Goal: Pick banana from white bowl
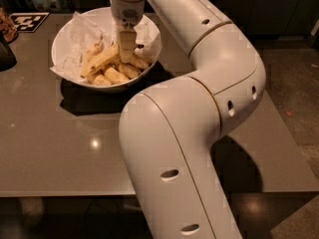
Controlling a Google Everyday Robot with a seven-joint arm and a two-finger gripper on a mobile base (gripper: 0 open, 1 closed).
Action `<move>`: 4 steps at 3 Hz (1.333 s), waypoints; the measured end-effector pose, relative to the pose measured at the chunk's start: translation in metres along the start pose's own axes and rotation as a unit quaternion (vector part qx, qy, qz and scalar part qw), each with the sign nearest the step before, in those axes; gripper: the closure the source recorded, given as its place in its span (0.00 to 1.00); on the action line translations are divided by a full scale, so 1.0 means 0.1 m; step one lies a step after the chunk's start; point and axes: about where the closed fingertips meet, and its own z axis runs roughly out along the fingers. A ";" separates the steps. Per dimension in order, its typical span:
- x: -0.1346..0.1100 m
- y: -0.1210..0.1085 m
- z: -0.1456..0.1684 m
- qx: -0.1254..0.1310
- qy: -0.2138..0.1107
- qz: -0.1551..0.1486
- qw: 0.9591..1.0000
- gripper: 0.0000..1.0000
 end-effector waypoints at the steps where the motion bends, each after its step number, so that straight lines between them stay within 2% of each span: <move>1: 0.08 0.03 0.14 -0.015 0.010 0.004 1.000 0.35; 2: 0.07 0.01 0.10 -0.015 0.010 0.005 1.000 0.53; 4: 0.07 0.01 0.09 -0.015 0.010 0.005 1.000 0.98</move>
Offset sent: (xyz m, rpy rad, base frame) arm 0.0012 -0.0047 -0.0141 -0.0225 0.0251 -0.0060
